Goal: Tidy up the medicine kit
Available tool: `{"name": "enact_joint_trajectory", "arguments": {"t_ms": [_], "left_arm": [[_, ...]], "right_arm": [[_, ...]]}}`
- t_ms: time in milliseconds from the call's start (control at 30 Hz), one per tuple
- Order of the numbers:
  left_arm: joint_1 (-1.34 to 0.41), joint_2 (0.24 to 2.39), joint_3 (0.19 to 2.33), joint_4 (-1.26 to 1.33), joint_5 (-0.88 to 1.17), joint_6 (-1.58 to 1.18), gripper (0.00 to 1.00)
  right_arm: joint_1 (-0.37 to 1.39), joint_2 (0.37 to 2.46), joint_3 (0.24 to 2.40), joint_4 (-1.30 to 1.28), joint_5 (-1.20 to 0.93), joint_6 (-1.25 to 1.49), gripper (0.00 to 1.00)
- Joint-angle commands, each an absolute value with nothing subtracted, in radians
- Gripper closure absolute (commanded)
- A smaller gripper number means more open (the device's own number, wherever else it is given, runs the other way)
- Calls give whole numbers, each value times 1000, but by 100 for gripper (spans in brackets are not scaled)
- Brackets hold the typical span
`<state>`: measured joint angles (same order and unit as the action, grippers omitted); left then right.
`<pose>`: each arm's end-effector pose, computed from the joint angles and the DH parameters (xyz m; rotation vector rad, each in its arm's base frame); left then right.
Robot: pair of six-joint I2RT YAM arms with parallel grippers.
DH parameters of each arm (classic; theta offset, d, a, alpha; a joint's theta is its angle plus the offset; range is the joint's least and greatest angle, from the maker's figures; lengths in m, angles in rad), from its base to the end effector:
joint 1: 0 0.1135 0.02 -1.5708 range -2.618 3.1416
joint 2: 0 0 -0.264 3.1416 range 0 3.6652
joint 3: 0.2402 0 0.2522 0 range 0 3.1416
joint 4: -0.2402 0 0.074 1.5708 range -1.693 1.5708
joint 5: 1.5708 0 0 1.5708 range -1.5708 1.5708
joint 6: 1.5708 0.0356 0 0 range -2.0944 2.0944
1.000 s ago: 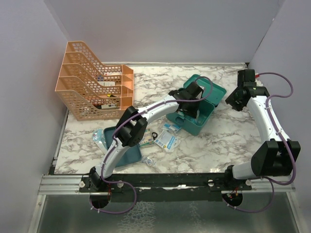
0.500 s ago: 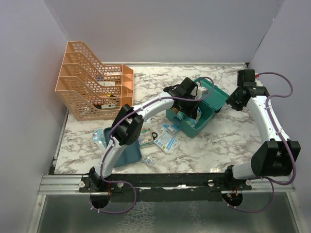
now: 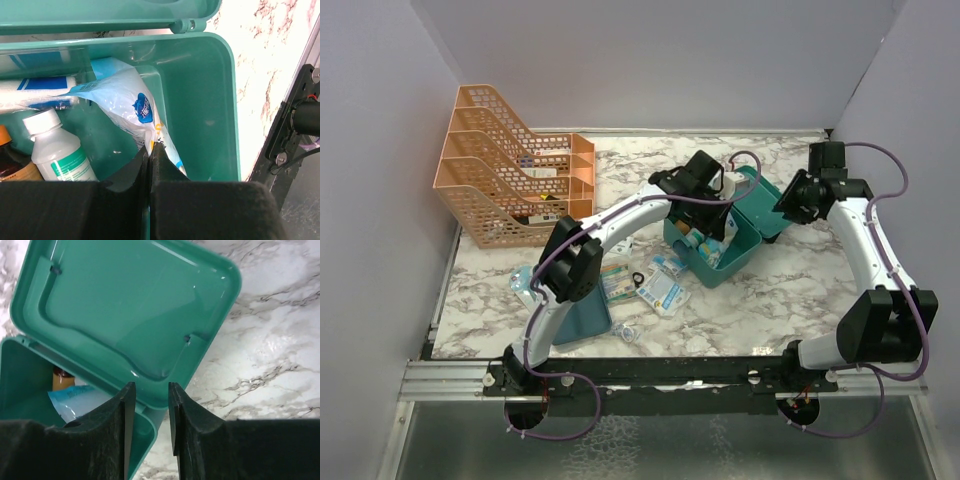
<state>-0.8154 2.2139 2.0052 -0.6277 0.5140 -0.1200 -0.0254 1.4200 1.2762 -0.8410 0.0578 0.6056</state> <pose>0.3306 -0.3766 0.2548 1.0979 2.2818 -1.0279 0.2918 -0.0095 0.3075 0.8156 2.4267 0.1500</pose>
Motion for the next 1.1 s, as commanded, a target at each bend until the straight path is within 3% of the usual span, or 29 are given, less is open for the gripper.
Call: {"name": "enact_joint_trajectory", "arguments": {"t_ms": [0, 100, 200, 500, 833, 1067], "left_arm": [[-807, 2208, 2057, -672, 570, -85, 100], [-807, 2212, 2047, -674, 595, -44, 100], [-807, 2226, 2047, -680, 629, 2, 100], [-807, 2299, 2081, -686, 768, 101, 100], [-807, 2385, 2147, -689, 826, 184, 100], [-807, 2426, 2171, -693, 731, 209, 100]], "right_arm": [[-26, 1389, 1271, -895, -11, 588, 65], [-26, 1370, 1262, -954, 75, 626, 58], [-26, 1376, 1242, -948, 70, 635, 57], [-26, 1434, 1214, -862, 6, 637, 66], [-26, 1479, 1221, -876, 2, 641, 66], [-26, 1496, 1238, -873, 9, 633, 66]]}}
